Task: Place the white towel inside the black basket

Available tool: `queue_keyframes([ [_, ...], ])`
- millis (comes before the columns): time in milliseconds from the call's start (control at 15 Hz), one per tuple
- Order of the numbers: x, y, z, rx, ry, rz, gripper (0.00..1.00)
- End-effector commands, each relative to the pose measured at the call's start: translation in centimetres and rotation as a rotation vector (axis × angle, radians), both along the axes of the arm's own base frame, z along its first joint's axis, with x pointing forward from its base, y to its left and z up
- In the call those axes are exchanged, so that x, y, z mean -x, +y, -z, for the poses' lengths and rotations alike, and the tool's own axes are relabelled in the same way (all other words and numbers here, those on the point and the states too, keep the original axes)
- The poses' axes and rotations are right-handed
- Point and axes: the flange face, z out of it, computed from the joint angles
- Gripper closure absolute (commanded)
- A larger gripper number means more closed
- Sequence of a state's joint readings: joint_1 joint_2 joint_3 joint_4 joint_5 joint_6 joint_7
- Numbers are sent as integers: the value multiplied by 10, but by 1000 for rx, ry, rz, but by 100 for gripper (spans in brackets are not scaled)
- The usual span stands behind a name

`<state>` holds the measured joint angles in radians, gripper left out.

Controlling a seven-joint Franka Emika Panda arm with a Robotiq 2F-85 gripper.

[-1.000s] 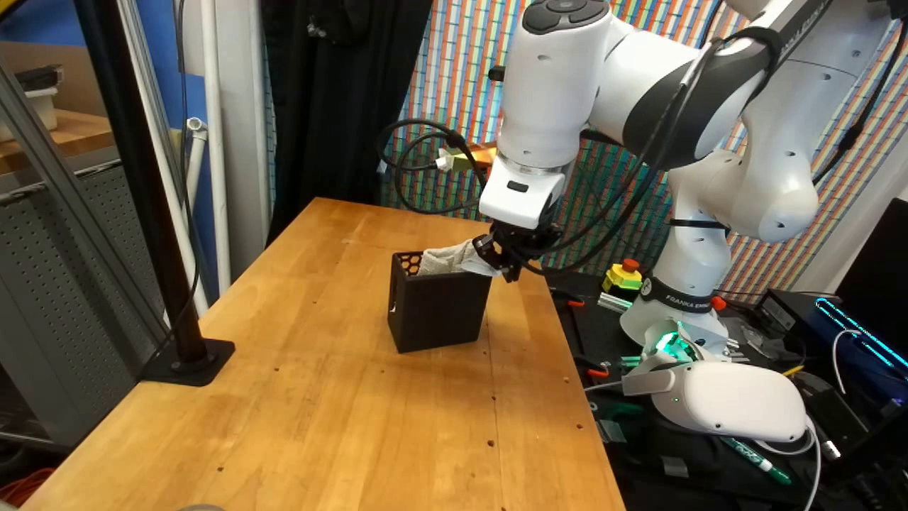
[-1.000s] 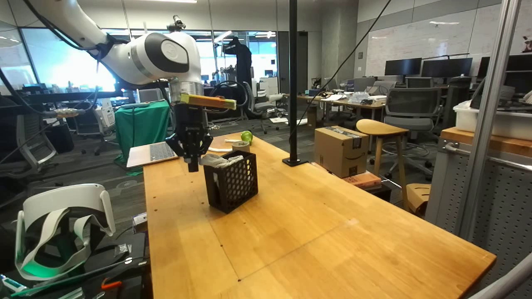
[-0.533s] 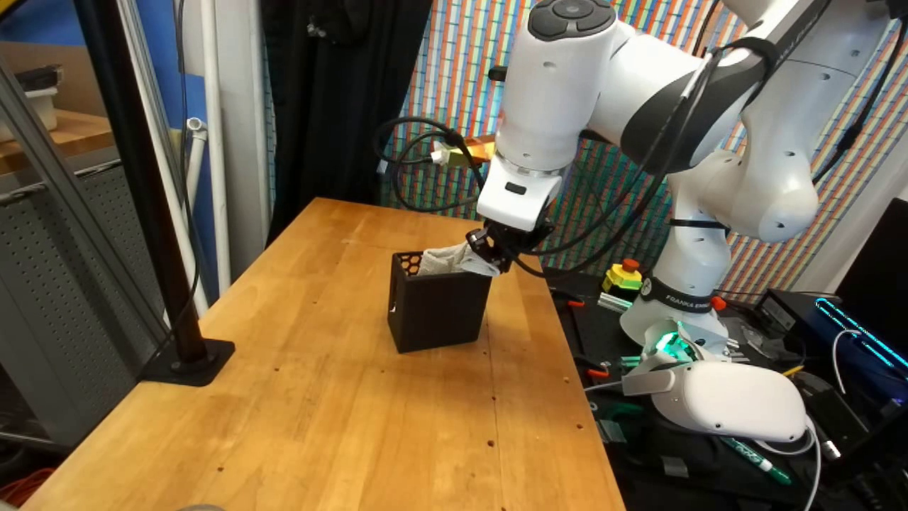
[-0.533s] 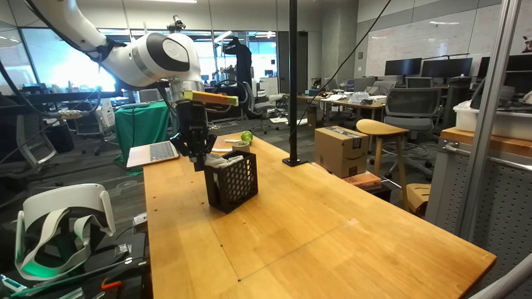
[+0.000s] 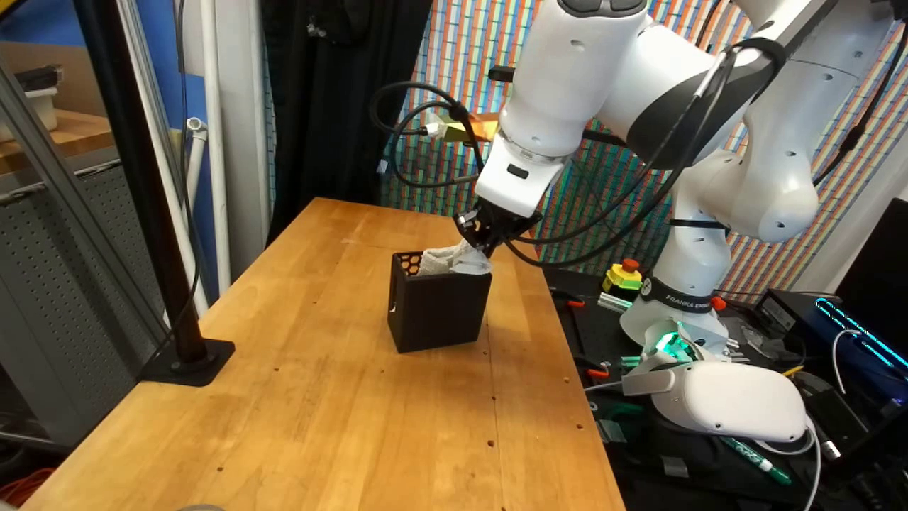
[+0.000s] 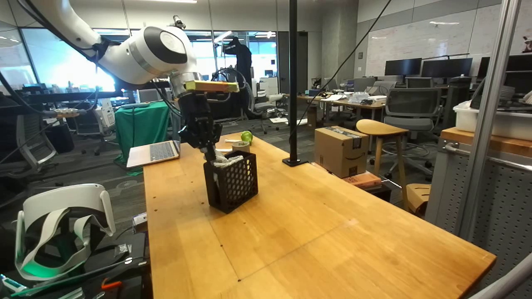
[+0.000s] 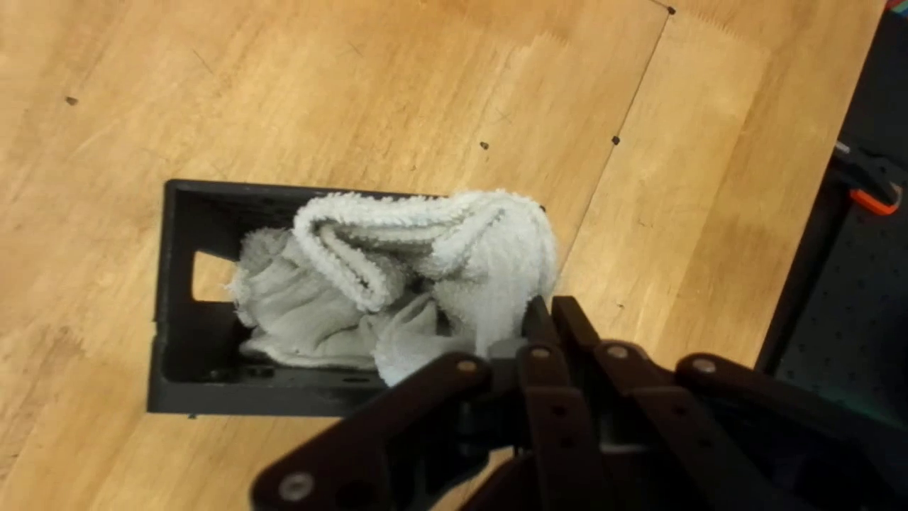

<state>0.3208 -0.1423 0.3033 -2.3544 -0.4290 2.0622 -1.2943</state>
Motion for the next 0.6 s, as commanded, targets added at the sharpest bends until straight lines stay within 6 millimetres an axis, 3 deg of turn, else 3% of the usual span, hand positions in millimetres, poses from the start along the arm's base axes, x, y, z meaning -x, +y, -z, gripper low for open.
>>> queue_keyframes([
  [0,-4,7,-8,-61,-81,-22,91],
  [533,-13,4,-2,-94,-101,-15,91],
])
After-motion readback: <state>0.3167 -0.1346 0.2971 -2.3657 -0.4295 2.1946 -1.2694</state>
